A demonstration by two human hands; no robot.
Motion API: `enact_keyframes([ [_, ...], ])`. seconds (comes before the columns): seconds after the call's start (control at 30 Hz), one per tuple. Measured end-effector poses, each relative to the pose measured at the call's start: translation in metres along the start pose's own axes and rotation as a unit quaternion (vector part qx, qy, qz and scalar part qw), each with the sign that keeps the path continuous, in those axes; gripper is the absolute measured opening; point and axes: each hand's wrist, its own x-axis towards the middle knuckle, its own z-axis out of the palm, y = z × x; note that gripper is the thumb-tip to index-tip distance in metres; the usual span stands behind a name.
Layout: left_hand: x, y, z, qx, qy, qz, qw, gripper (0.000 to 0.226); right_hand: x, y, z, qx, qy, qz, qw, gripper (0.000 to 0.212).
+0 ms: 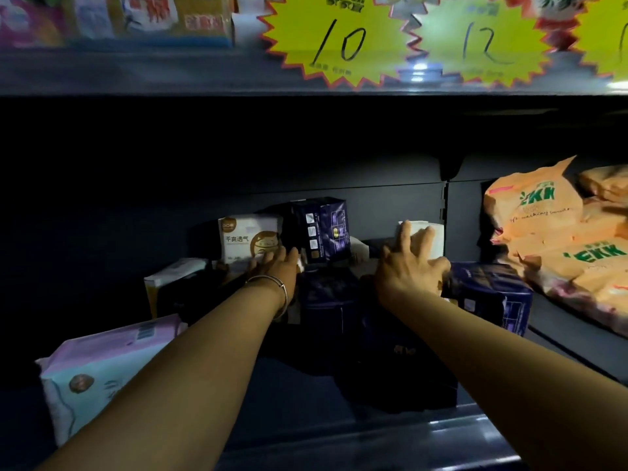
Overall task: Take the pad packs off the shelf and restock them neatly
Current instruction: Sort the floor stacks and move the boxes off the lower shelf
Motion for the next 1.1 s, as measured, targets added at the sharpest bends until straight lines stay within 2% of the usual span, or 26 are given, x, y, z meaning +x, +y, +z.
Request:
enact_keyframes([
  [0.07, 0.004, 0.000, 0.002, 0.034, 0.030, -0.009, 0.999, 0.084, 0.002, 0.000, 0.002, 0.015, 0.021, -0.015, 1.000, 0.061],
  [0.17, 0.008, -0.002, 0.003, 0.057, 0.055, -0.012, 0.997, 0.080, 0.005, -0.003, 0.003, 0.044, 0.068, 0.021, 0.996, 0.078],
  [0.27, 0.005, -0.003, 0.001, 0.089, 0.080, -0.012, 0.993, 0.068, 0.006, -0.004, 0.007, 0.043, 0.073, 0.038, 0.996, 0.089],
  [0.37, -0.003, -0.003, 0.000, 0.090, 0.092, -0.034, 0.991, 0.070, 0.001, -0.005, 0.004, 0.037, 0.106, 0.000, 0.994, 0.086],
  [0.53, -0.016, -0.005, -0.016, 0.014, 0.126, -0.075, 0.989, 0.063, -0.016, -0.013, -0.016, 0.021, 0.143, -0.101, 0.984, 0.079],
  [0.77, -0.062, -0.012, -0.061, -0.059, 0.124, -0.094, 0.986, 0.073, -0.058, -0.009, -0.063, 0.107, 0.138, -0.137, 0.975, 0.089],
  [0.93, -0.125, -0.010, -0.089, -0.107, 0.178, -0.096, 0.973, 0.067, -0.110, 0.014, -0.087, 0.201, 0.146, -0.148, 0.957, 0.072],
  [1.1, -0.198, -0.005, -0.096, -0.149, 0.182, -0.029, 0.972, 0.079, -0.183, 0.038, -0.100, 0.242, 0.085, -0.164, 0.952, 0.073],
])
